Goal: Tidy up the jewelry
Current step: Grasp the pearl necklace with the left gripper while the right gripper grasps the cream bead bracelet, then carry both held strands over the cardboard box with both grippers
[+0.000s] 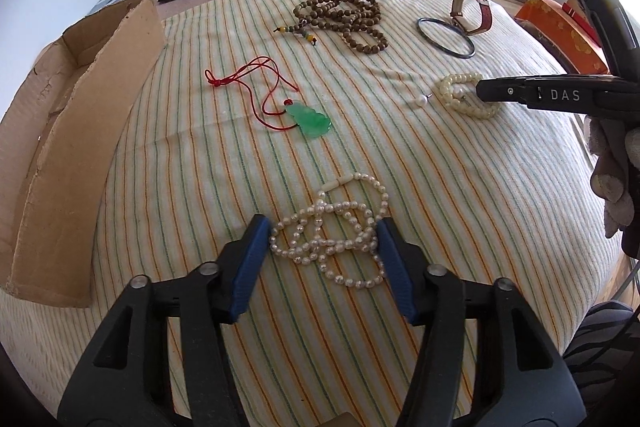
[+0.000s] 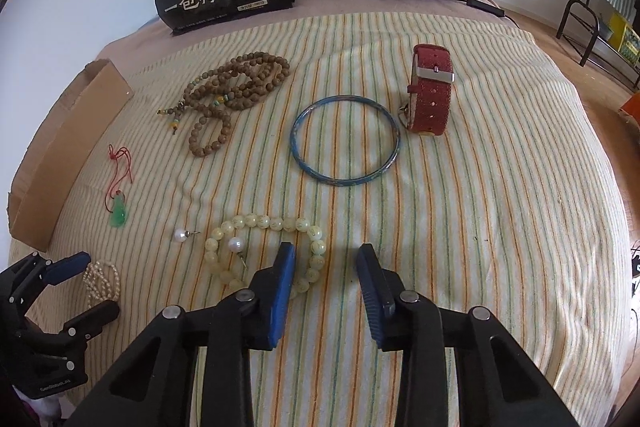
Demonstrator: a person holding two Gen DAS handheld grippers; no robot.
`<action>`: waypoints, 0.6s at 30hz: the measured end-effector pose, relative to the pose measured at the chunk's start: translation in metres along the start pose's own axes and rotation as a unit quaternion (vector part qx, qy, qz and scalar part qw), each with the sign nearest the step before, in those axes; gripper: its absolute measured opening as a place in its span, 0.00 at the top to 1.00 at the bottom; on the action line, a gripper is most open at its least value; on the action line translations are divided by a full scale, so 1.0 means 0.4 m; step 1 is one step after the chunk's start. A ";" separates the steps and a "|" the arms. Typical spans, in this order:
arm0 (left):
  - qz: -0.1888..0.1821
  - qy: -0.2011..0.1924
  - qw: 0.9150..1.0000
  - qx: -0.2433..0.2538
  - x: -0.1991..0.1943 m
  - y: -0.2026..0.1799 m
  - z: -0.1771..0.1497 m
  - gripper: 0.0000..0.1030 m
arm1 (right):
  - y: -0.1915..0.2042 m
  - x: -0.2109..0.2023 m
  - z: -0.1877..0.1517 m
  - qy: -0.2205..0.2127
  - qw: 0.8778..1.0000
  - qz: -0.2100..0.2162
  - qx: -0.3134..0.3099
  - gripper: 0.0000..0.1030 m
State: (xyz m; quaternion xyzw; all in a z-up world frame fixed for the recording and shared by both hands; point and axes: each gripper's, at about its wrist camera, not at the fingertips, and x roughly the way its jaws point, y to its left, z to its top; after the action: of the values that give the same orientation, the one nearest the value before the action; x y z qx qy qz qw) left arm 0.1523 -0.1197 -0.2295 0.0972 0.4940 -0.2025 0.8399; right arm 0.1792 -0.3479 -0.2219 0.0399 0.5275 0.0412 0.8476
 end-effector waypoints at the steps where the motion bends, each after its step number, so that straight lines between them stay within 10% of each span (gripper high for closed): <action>1: -0.001 -0.001 1.000 -0.001 -0.001 0.000 0.000 0.58 | 0.000 0.000 -0.001 0.000 1.000 0.004 0.002 0.75; 7: -0.014 -0.003 1.000 0.003 -0.005 -0.003 0.002 0.90 | 0.006 0.001 -0.009 -0.002 1.000 0.028 0.007 0.90; 18: -0.013 -0.015 1.000 -0.012 -0.032 0.007 0.008 0.94 | 0.037 -0.038 -0.002 -0.024 0.998 0.059 0.003 0.95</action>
State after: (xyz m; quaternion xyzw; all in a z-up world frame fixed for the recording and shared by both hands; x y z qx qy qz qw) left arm 0.1505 -0.1153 -0.2168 0.0775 0.4847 -0.2090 0.8458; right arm 0.1717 -0.3350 -0.2072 0.0746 0.5042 0.0883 0.8558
